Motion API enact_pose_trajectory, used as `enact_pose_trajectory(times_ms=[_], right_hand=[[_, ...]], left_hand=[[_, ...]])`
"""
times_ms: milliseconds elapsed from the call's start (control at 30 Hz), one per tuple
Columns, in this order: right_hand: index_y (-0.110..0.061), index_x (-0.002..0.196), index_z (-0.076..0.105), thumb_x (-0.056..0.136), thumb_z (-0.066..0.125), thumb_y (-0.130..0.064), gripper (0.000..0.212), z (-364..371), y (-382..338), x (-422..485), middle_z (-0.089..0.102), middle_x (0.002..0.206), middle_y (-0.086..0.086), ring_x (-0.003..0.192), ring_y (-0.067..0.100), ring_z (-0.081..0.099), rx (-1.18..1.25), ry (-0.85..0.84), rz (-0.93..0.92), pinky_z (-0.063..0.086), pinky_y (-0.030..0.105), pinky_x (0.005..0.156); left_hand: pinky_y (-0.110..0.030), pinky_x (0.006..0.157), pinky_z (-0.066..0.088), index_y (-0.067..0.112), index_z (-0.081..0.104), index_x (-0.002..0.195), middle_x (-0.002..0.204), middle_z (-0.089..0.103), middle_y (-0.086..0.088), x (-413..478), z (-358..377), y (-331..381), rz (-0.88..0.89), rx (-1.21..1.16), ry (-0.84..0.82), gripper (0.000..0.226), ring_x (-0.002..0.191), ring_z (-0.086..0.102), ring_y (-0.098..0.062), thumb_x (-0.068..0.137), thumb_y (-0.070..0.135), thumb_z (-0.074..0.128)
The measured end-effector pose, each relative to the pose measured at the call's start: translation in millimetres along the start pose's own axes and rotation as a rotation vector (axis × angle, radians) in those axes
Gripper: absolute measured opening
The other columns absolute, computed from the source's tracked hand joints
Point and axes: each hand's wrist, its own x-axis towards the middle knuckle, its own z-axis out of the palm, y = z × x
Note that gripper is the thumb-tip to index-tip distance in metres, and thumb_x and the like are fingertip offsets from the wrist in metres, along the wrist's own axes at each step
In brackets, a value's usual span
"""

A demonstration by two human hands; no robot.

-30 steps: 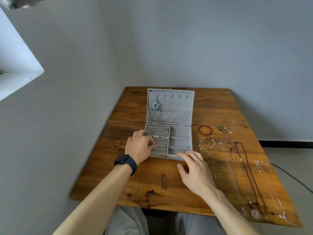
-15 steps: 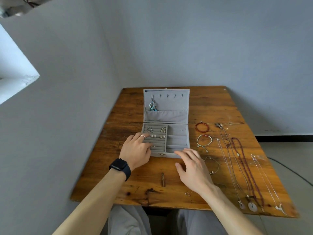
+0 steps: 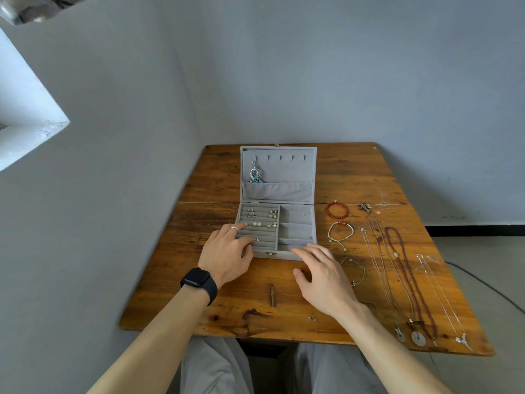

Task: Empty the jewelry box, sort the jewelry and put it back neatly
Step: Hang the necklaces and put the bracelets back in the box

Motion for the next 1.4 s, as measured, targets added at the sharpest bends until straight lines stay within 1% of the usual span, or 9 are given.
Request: enact_pose_trajectory(times_ms=[133, 233, 300, 433, 567, 767, 967, 1133, 1400], right_hand=[[-0.022, 0.137, 0.058, 0.097, 0.058, -0.025, 0.040, -13.2, 1.9, -3.6, 0.056, 0.140, -0.008, 0.137, 0.008, 0.040, 0.043, 0.028, -0.016, 0.026, 0.021, 0.112], [-0.021, 0.128, 0.065, 0.095, 0.061, -0.022, 0.033, -29.4, 6.4, -19.9, 0.062, 0.130, -0.008, 0.128, 0.007, 0.047, 0.045, 0.095, 0.007, 0.033, 0.022, 0.106], [-0.022, 0.123, 0.068, 0.093, 0.063, -0.022, 0.030, -38.4, 9.5, -36.1, 0.064, 0.122, -0.010, 0.118, 0.005, 0.049, 0.039, 0.123, 0.024, 0.040, 0.025, 0.100], [-0.027, 0.113, 0.071, 0.088, 0.070, -0.025, 0.025, -43.2, 9.5, -74.1, 0.066, 0.107, -0.015, 0.100, 0.005, 0.050, -0.017, 0.148, 0.075, 0.041, 0.021, 0.082], [-0.028, 0.106, 0.073, 0.082, 0.076, -0.026, 0.023, -27.2, 1.2, -106.2, 0.063, 0.094, -0.019, 0.087, 0.005, 0.049, -0.029, 0.134, 0.123, 0.033, 0.009, 0.073], [-0.024, 0.105, 0.074, 0.079, 0.081, -0.020, 0.027, -3.9, -5.2, -123.3, 0.063, 0.094, -0.014, 0.087, 0.010, 0.052, 0.018, 0.199, 0.171, 0.041, 0.020, 0.074], [-0.026, 0.105, 0.074, 0.080, 0.080, -0.025, 0.026, 0.7, -3.8, -123.2, 0.062, 0.094, -0.016, 0.088, 0.006, 0.049, 0.035, 0.245, 0.182, 0.032, 0.007, 0.073], [-0.030, 0.101, 0.074, 0.082, 0.077, -0.030, 0.020, 6.4, -1.5, -120.6, 0.061, 0.095, -0.017, 0.085, 0.006, 0.045, -0.001, 0.268, 0.160, 0.033, 0.010, 0.071], [-0.031, 0.088, 0.072, 0.083, 0.076, -0.026, 0.008, 9.6, -15.5, -110.4, 0.062, 0.090, -0.015, 0.078, 0.011, 0.049, -0.057, 0.257, 0.154, 0.045, 0.028, 0.062]], left_hand=[[-0.042, 0.102, 0.044, 0.022, 0.071, 0.119, 0.141, 0.056, -0.004, -3.4, -5.0, 3.0, 0.002, -0.008, 0.012, 0.030, 0.131, 0.049, -0.024, 0.093, 0.024, 0.058], [-0.043, 0.098, 0.047, 0.023, 0.072, 0.117, 0.136, 0.059, -0.004, -16.0, -9.1, 12.3, -0.004, -0.058, 0.063, 0.027, 0.126, 0.053, -0.024, 0.092, 0.022, 0.061], [-0.040, 0.098, 0.047, 0.025, 0.071, 0.117, 0.132, 0.061, 0.000, -30.3, -8.9, 23.2, -0.003, -0.111, 0.095, 0.026, 0.122, 0.055, -0.021, 0.092, 0.023, 0.062], [-0.033, 0.101, 0.044, 0.029, 0.069, 0.118, 0.126, 0.060, 0.010, -65.3, 1.0, 52.9, 0.009, -0.255, 0.092, 0.027, 0.119, 0.053, -0.010, 0.093, 0.030, 0.061], [-0.025, 0.101, 0.038, 0.034, 0.066, 0.122, 0.125, 0.059, 0.015, -94.4, 17.2, 85.7, 0.033, -0.343, 0.005, 0.029, 0.120, 0.049, -0.005, 0.094, 0.038, 0.057], [-0.031, 0.109, 0.036, 0.034, 0.066, 0.122, 0.129, 0.058, 0.013, -112.1, 35.6, 110.7, -0.024, -0.363, -0.021, 0.030, 0.125, 0.046, -0.008, 0.094, 0.041, 0.058], [-0.034, 0.107, 0.038, 0.034, 0.070, 0.115, 0.124, 0.060, 0.013, -109.4, 40.5, 118.7, -0.089, -0.351, 0.020, 0.025, 0.122, 0.049, -0.010, 0.093, 0.043, 0.062], [-0.037, 0.105, 0.039, 0.037, 0.073, 0.105, 0.122, 0.062, 0.013, -108.3, 44.9, 119.6, -0.095, -0.332, 0.042, 0.018, 0.120, 0.050, -0.011, 0.091, 0.042, 0.065], [-0.031, 0.102, 0.036, 0.036, 0.073, 0.101, 0.121, 0.061, 0.014, -111.2, 42.0, 102.2, -0.098, -0.305, 0.056, 0.013, 0.117, 0.051, -0.008, 0.090, 0.040, 0.066]])
